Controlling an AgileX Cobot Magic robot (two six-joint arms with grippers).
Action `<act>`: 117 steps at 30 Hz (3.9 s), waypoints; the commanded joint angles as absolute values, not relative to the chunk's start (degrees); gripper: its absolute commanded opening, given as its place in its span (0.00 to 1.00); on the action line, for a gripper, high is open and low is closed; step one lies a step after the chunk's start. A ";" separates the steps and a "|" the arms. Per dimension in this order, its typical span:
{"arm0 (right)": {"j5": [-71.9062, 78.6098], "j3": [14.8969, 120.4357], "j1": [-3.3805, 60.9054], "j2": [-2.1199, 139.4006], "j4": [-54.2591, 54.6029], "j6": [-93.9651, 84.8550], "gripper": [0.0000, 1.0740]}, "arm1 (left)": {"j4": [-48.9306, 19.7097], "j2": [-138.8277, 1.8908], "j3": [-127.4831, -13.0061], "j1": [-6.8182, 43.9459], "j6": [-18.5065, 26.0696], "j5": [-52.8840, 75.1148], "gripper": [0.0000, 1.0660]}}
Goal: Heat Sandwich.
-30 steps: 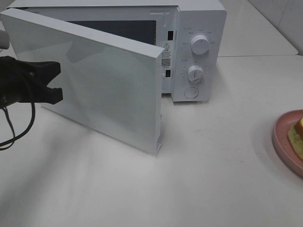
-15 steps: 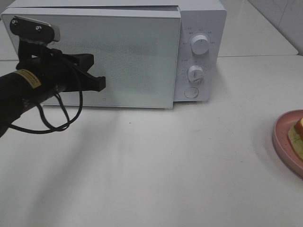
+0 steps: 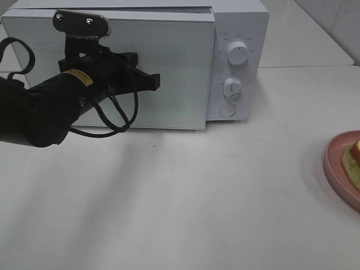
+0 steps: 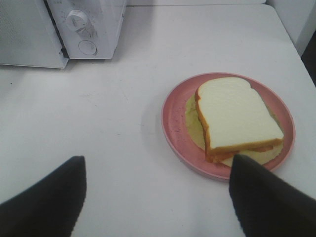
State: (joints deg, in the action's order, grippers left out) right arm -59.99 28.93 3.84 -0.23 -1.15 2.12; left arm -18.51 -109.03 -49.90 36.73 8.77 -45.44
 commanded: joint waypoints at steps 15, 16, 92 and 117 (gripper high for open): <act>-59.53 28.82 3.32 -1.72 -1.03 1.49 0.71 | -21.03 -116.02 -63.94 38.16 9.40 -40.62 0.00; -59.53 28.82 3.32 -1.72 -1.03 1.49 0.71 | -21.49 -116.48 -64.63 38.16 9.80 -40.05 0.00; -59.53 28.82 3.32 -1.72 -0.97 1.49 0.71 | -13.06 -82.39 -51.62 20.74 8.82 50.65 0.97; -59.53 28.82 3.32 -1.72 -0.97 1.49 0.71 | -5.79 -53.06 -48.36 -1.20 3.44 62.28 0.97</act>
